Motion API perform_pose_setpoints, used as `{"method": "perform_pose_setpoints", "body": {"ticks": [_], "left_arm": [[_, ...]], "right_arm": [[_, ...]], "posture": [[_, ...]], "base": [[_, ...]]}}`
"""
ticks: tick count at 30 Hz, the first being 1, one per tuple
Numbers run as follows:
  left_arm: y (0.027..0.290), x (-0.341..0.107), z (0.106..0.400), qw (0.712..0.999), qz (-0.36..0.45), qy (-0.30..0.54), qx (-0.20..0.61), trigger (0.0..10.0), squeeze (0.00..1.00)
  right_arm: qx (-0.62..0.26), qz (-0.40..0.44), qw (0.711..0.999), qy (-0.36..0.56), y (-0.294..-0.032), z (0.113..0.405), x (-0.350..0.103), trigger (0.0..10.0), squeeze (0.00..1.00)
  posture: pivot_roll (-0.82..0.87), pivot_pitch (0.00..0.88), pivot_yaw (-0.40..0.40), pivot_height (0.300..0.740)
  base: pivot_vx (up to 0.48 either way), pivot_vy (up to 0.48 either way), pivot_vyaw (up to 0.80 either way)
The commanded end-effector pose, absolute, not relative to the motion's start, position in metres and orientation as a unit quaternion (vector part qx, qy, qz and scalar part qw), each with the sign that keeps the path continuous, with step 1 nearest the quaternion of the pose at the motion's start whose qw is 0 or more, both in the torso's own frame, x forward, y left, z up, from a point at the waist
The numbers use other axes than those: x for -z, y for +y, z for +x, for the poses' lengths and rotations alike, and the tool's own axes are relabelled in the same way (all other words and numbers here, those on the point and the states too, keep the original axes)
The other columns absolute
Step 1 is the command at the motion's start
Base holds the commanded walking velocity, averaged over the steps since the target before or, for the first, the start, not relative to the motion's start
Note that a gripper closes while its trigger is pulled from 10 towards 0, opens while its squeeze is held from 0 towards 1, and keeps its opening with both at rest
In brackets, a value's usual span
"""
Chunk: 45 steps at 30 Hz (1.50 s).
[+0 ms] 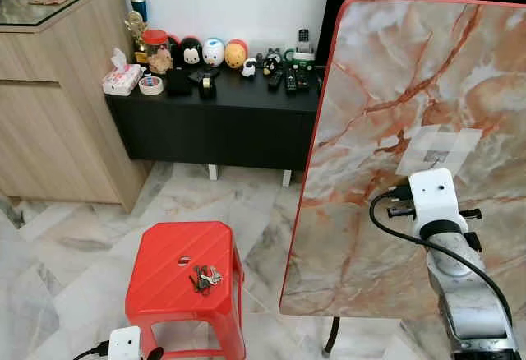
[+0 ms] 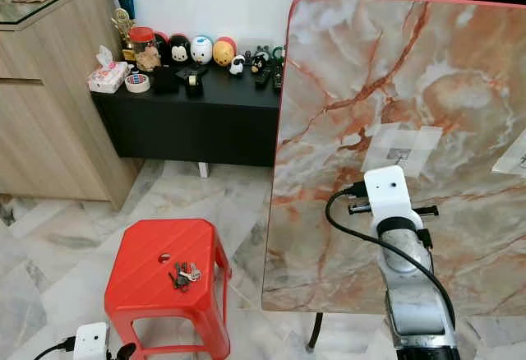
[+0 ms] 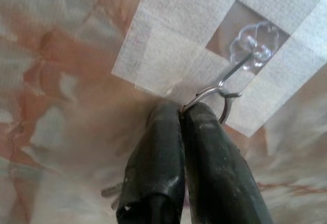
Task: Hang keys on a hook
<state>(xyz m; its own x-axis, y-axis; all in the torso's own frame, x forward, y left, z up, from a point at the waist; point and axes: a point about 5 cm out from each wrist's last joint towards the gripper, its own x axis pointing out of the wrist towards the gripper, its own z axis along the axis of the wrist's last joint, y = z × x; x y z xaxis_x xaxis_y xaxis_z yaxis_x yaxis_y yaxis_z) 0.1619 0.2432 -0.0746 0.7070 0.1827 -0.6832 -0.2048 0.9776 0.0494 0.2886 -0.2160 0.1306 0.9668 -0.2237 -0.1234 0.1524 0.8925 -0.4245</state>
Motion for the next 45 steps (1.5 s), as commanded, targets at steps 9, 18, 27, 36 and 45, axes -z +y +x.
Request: {"method": "perform_pose_setpoints", "body": {"ticks": [9,18,27,36,45], "left_arm": [[0.242,0.076,0.159,0.922,-0.013,0.373,-0.103,10.0,0.00],[0.243,0.077,0.157,0.920,-0.013,0.378,-0.104,10.0,0.00],[0.243,0.078,0.156,0.918,-0.013,0.381,-0.105,10.0,0.00],[0.245,0.077,0.157,0.917,-0.015,0.383,-0.112,10.0,0.00],[0.249,0.080,0.151,0.909,-0.021,0.397,-0.126,10.0,0.00]], "right_arm": [[0.122,-0.202,0.971,0.045,-0.218,0.286,-0.144,10.0,0.00],[0.090,-0.180,0.979,0.043,-0.198,0.266,-0.128,10.0,0.00],[0.091,-0.124,0.967,0.202,-0.200,0.225,-0.042,10.0,0.00],[0.138,0.070,0.914,0.375,-0.204,0.194,0.051,10.0,0.00],[0.134,0.085,0.875,0.457,-0.201,0.169,0.086,10.0,0.00]], "posture": [[0.03,0.000,-0.064,0.740],[0.03,0.000,-0.072,0.740],[0.03,0.000,-0.062,0.740],[0.02,0.000,-0.052,0.740],[0.02,0.000,-0.032,0.740]], "base": [[0.000,0.000,0.00],[0.000,0.000,0.00],[0.000,0.000,0.00],[0.000,0.000,0.00],[0.000,0.000,0.00]]}}
